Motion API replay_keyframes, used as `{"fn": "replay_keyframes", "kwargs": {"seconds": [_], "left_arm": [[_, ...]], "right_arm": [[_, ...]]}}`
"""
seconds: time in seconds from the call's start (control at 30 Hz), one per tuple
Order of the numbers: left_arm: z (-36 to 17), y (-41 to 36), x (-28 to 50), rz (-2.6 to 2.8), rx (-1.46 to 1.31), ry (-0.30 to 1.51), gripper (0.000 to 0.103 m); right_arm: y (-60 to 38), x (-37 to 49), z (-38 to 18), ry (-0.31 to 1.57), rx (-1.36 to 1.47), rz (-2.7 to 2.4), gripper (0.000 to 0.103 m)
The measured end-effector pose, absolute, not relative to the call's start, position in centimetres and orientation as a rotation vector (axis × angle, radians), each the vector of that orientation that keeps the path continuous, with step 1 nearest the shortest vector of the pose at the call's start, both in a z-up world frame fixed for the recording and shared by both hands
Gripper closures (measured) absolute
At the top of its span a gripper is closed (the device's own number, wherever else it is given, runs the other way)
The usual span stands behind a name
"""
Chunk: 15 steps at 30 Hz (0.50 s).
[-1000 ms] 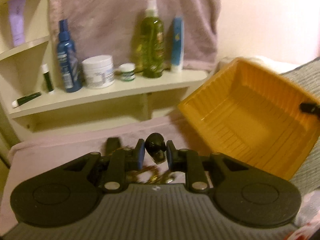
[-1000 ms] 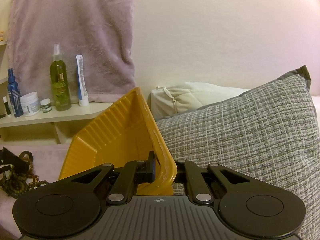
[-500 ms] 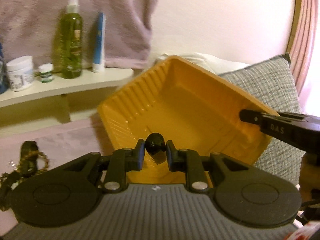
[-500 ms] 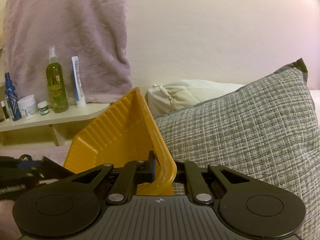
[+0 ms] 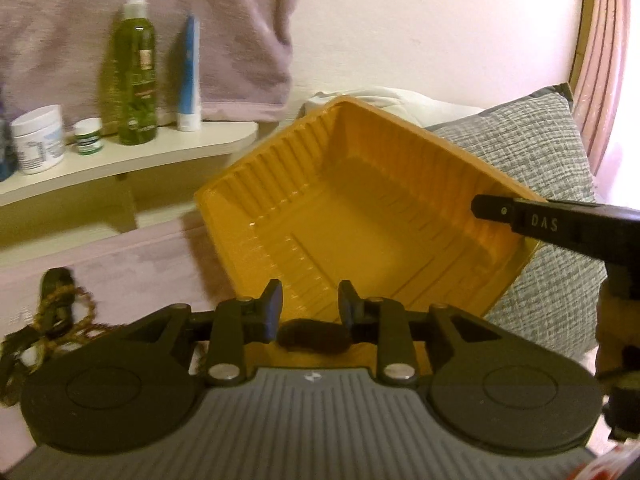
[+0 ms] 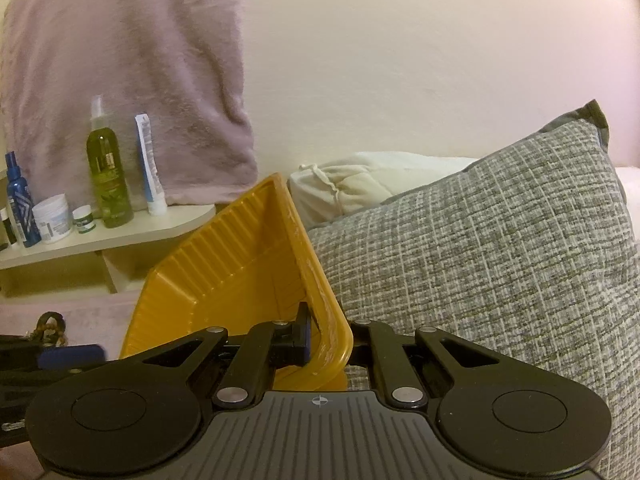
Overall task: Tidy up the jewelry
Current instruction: 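Carry the black piece over the tray and open the left tool, then grasp the black watch band from the pile with the left tool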
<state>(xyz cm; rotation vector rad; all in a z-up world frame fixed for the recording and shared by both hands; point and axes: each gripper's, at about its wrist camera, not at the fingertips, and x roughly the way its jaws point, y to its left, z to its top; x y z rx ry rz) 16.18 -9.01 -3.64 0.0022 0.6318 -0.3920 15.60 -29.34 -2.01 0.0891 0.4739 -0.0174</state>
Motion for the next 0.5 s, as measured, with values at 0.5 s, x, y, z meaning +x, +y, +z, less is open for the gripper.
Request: {"fn": "replay_keyframes", "kwargs": {"seconds": [0.5], "left_arm": [[-4.3,1.3,12.4,-0.015,0.115,0.589,0.074]], "right_arm": [[-29.1,15.2,-2.0,0.48,0.117,-0.037,0.094]]}}
